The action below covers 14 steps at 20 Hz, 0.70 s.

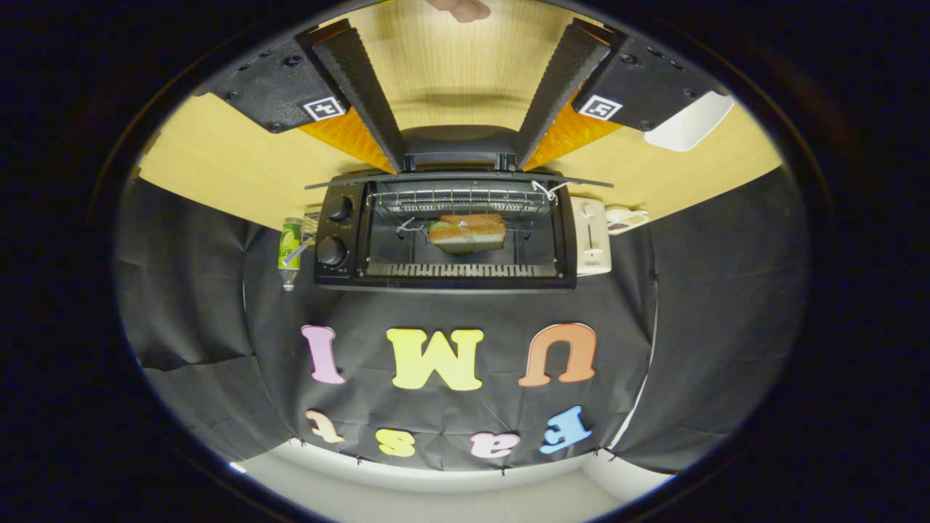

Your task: Open the toaster oven, put the food inside, and close the toaster oven door.

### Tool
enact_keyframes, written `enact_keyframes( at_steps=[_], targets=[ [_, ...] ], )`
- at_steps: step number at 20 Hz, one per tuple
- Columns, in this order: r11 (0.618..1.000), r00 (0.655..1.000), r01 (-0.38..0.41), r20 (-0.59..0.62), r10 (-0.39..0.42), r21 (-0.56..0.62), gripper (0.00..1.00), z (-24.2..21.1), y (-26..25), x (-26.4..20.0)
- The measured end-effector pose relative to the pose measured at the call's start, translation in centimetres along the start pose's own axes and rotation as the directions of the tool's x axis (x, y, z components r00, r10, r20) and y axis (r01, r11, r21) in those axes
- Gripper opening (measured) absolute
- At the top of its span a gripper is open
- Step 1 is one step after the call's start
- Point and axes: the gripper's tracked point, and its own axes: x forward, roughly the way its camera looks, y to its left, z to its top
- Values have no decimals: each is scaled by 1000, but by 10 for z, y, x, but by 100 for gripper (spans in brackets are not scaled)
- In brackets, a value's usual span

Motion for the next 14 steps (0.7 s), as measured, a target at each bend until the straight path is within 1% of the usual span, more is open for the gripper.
enact_keyframes(
  at_steps=[7,12,14],
  targets=[
    [999,1000,4,7,-4,38,100,27,0,10],
    [999,1000,8,-20,-7,41,100,38,1,18],
    [999,1000,8,-8,-7,34,100,57,1,26]
  ],
)
